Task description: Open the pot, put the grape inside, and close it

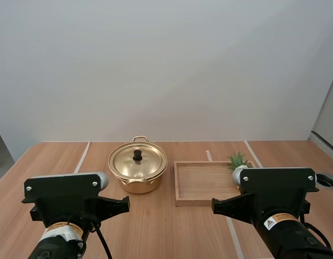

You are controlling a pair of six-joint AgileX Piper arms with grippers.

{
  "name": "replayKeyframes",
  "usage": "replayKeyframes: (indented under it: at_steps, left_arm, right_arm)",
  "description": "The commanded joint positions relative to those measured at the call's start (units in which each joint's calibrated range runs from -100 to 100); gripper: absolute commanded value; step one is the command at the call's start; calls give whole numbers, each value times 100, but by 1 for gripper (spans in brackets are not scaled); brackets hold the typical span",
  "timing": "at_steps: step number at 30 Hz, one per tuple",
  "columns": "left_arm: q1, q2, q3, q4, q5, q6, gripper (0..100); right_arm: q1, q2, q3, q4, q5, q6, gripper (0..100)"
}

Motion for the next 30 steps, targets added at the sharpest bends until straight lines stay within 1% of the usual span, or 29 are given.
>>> replayKeyframes:
  at_steps: [1,7,8,12,14,30]
  left_arm:
    - [-20,-32,0,-308,-68,305,0]
    - [-20,-32,0,-282,-104,422,0]
    - [-20,-32,0,-256,-104,568,0]
    - [-20,-32,0,-231,-104,1673,0]
    - [-20,-32,0,-231,-104,2008,0]
    - [-20,-32,0,-231,-71,2064,0]
  right_arm:
    - [-22,-41,-5,7,-13,-12,1]
    - [-22,-41,-5,7,-13,-12,1]
    - [-22,-41,-5,7,-13,-12,1]
    - [-22,-41,-5,7,-13,-12,1]
    - [-22,-41,-5,7,-13,-12,1]
    - [-22,-41,-5,7,-13,-12,1]
